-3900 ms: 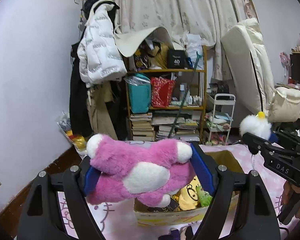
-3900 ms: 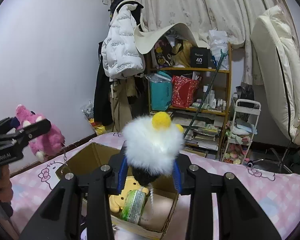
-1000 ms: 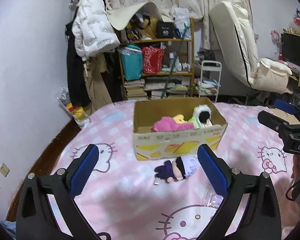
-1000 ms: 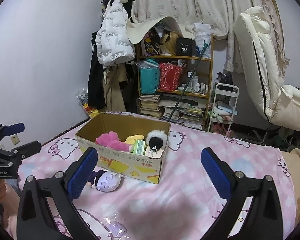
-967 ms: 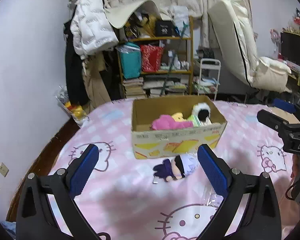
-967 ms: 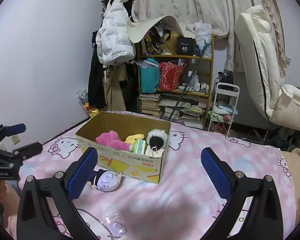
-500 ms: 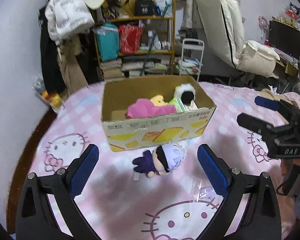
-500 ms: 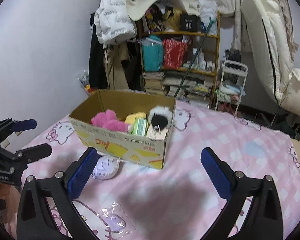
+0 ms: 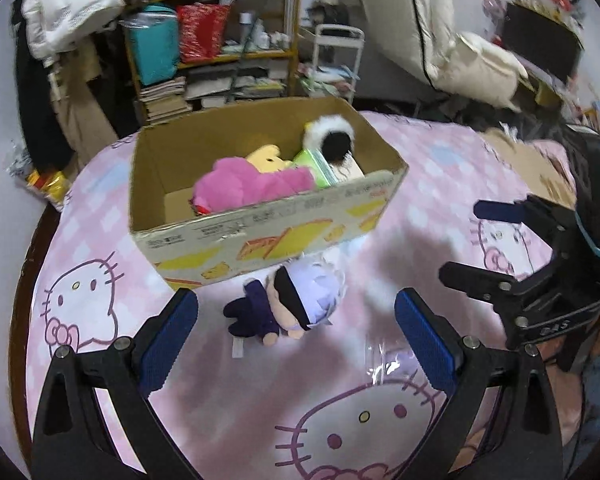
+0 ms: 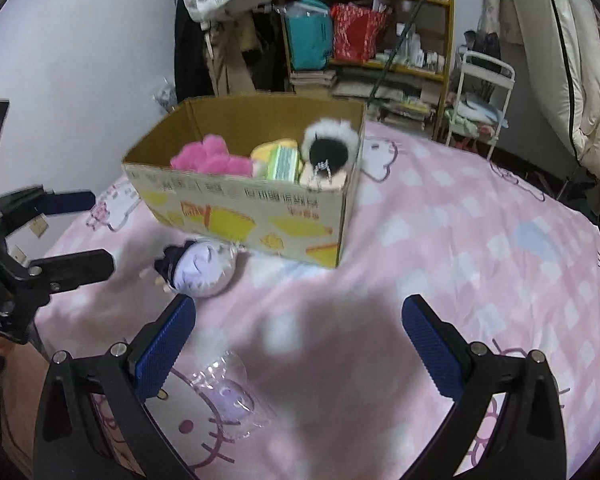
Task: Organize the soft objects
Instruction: 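Move both open grippers toward the white-haired doll and clear bag, then grasp the white-haired doll with the left gripper while the right grasps the clear bag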
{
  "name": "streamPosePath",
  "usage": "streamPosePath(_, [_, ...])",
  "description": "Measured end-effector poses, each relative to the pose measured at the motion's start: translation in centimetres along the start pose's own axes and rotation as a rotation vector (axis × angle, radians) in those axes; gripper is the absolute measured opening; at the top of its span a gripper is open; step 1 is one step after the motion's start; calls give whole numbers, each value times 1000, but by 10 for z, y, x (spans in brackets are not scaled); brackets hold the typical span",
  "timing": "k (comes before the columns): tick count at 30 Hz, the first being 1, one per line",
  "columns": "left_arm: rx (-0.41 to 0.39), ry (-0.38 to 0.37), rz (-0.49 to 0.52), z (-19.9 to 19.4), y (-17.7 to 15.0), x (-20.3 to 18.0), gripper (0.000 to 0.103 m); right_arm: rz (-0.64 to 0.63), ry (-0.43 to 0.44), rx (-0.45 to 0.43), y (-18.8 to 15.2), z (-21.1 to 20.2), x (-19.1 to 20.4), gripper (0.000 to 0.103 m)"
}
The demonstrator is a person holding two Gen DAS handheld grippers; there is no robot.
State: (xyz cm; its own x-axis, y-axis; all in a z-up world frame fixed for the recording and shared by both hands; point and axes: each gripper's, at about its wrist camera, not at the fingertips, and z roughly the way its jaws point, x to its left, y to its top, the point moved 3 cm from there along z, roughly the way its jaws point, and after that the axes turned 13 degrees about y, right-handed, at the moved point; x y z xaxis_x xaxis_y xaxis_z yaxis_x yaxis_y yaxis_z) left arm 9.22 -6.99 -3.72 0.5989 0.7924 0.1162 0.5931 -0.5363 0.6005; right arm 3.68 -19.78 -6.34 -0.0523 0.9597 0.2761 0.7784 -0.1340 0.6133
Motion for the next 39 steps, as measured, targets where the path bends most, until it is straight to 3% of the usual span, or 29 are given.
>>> streamPosePath(17, [128, -96, 103, 62, 1, -22, 98, 20, 43, 192, -21, 48, -2, 103])
streamPosePath(20, [122, -60, 123, 69, 1, -25, 98, 12, 45, 220, -24, 54, 0, 103])
streamPosePath(31, [202, -88, 134, 101, -10, -35, 98, -9, 97, 318, -35, 74, 7, 103])
streamPosePath(39, [190, 3, 137, 116, -13, -31, 96, -51, 152, 397, -46, 88, 26, 99])
